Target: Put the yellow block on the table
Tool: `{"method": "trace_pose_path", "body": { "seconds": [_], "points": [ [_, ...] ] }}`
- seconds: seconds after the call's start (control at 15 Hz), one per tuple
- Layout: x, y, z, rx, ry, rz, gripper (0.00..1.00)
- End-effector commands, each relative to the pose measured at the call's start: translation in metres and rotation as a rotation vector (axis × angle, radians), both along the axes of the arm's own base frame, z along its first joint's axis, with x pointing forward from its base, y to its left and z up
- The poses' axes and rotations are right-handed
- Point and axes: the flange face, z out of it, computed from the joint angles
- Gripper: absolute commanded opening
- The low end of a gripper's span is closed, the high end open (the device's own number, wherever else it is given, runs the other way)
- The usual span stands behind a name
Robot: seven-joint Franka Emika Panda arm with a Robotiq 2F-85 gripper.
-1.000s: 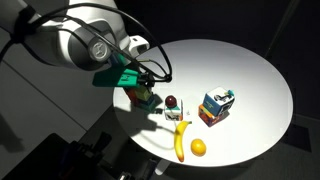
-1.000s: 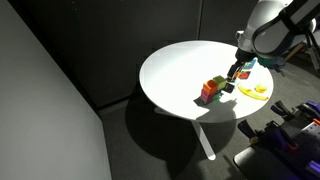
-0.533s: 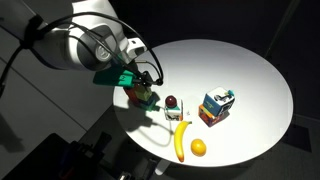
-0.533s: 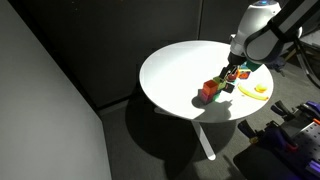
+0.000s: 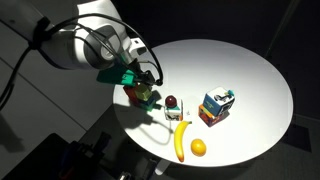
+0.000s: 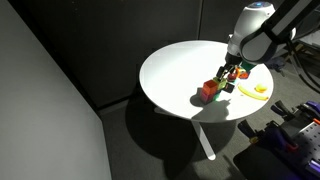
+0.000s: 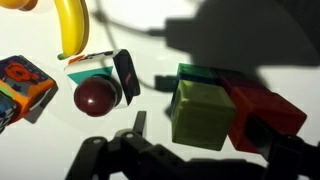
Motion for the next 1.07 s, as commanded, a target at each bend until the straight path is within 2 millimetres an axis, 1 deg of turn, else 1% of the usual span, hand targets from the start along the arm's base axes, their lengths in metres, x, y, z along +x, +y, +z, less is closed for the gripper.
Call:
{"method": "trace_pose_path", "body": {
  "seconds": [0.0,1.0],
  "points": [
    [0.008,-0.001,-0.003,-0.009,-0.008,-0.025,1.00],
    [0.014,-0.002,-0.017,-0.011,0.008,-0.038,1.00]
  ]
}}
